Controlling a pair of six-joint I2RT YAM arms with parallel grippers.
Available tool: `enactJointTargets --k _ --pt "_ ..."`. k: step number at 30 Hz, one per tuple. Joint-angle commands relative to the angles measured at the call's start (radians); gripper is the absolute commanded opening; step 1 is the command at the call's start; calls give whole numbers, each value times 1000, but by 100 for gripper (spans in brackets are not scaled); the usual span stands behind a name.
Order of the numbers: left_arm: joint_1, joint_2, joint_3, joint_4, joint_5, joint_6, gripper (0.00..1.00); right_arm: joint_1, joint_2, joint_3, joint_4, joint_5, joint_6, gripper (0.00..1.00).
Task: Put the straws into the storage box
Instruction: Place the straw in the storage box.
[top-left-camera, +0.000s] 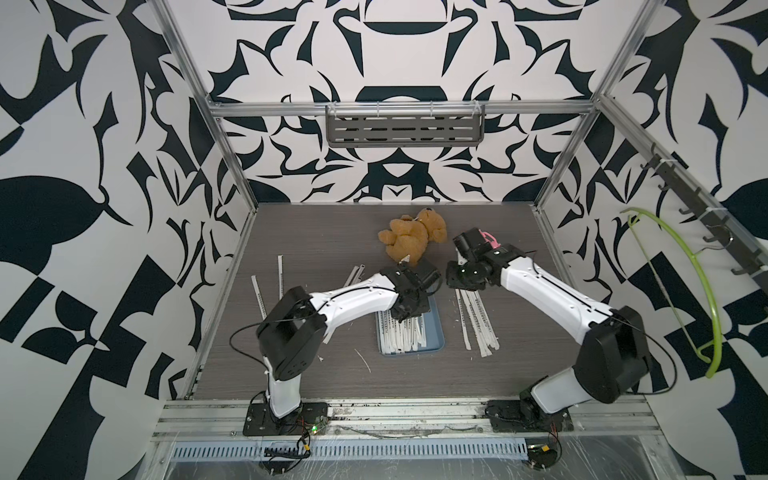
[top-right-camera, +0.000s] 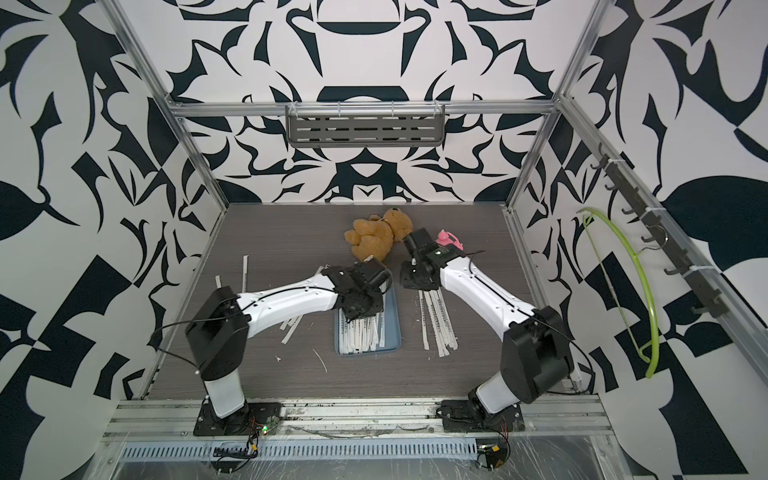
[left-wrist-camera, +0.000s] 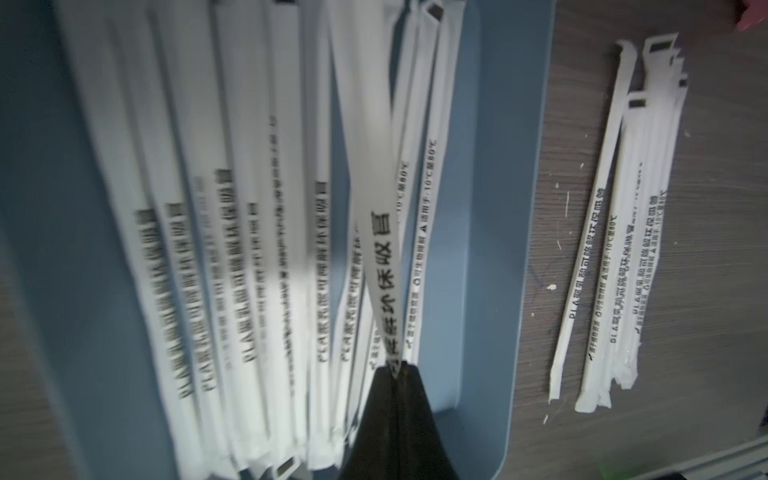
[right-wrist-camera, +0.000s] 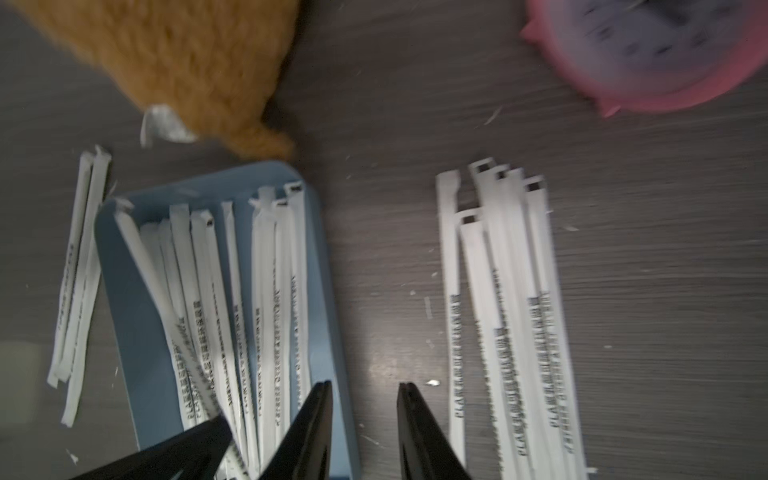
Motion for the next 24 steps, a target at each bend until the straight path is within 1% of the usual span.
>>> enactJointTargets --k 1,5,7,9,12,15,20,23,24 --pt "-6 82 84 -9 -10 -18 0 -18 -43 -1 -50 7 -32 33" --pt "-25 157 141 -28 4 -11 0 -18 -50 -55 -41 -5 -31 32" --pt "-32 187 162 -47 -6 -10 0 -17 -59 -75 -31 -5 -35 32" --pt "-32 202 169 -56 -6 -2 0 -17 -62 -83 -26 -3 -35 32" --pt "-32 223 198 -99 -5 21 0 -14 -46 -87 -10 -34 -28 32" --pt "-32 233 205 -101 8 22 0 -9 -38 -84 -6 -24 -35 32" --pt "-32 196 187 -75 37 21 18 0 -37 -88 1 -9 -37 32" --pt "-31 158 176 -65 34 24 23 6 -36 -86 1 -5 -29 32" --pt "-30 147 171 -61 35 28 23 11 -38 -82 -2 -5 -28 32"
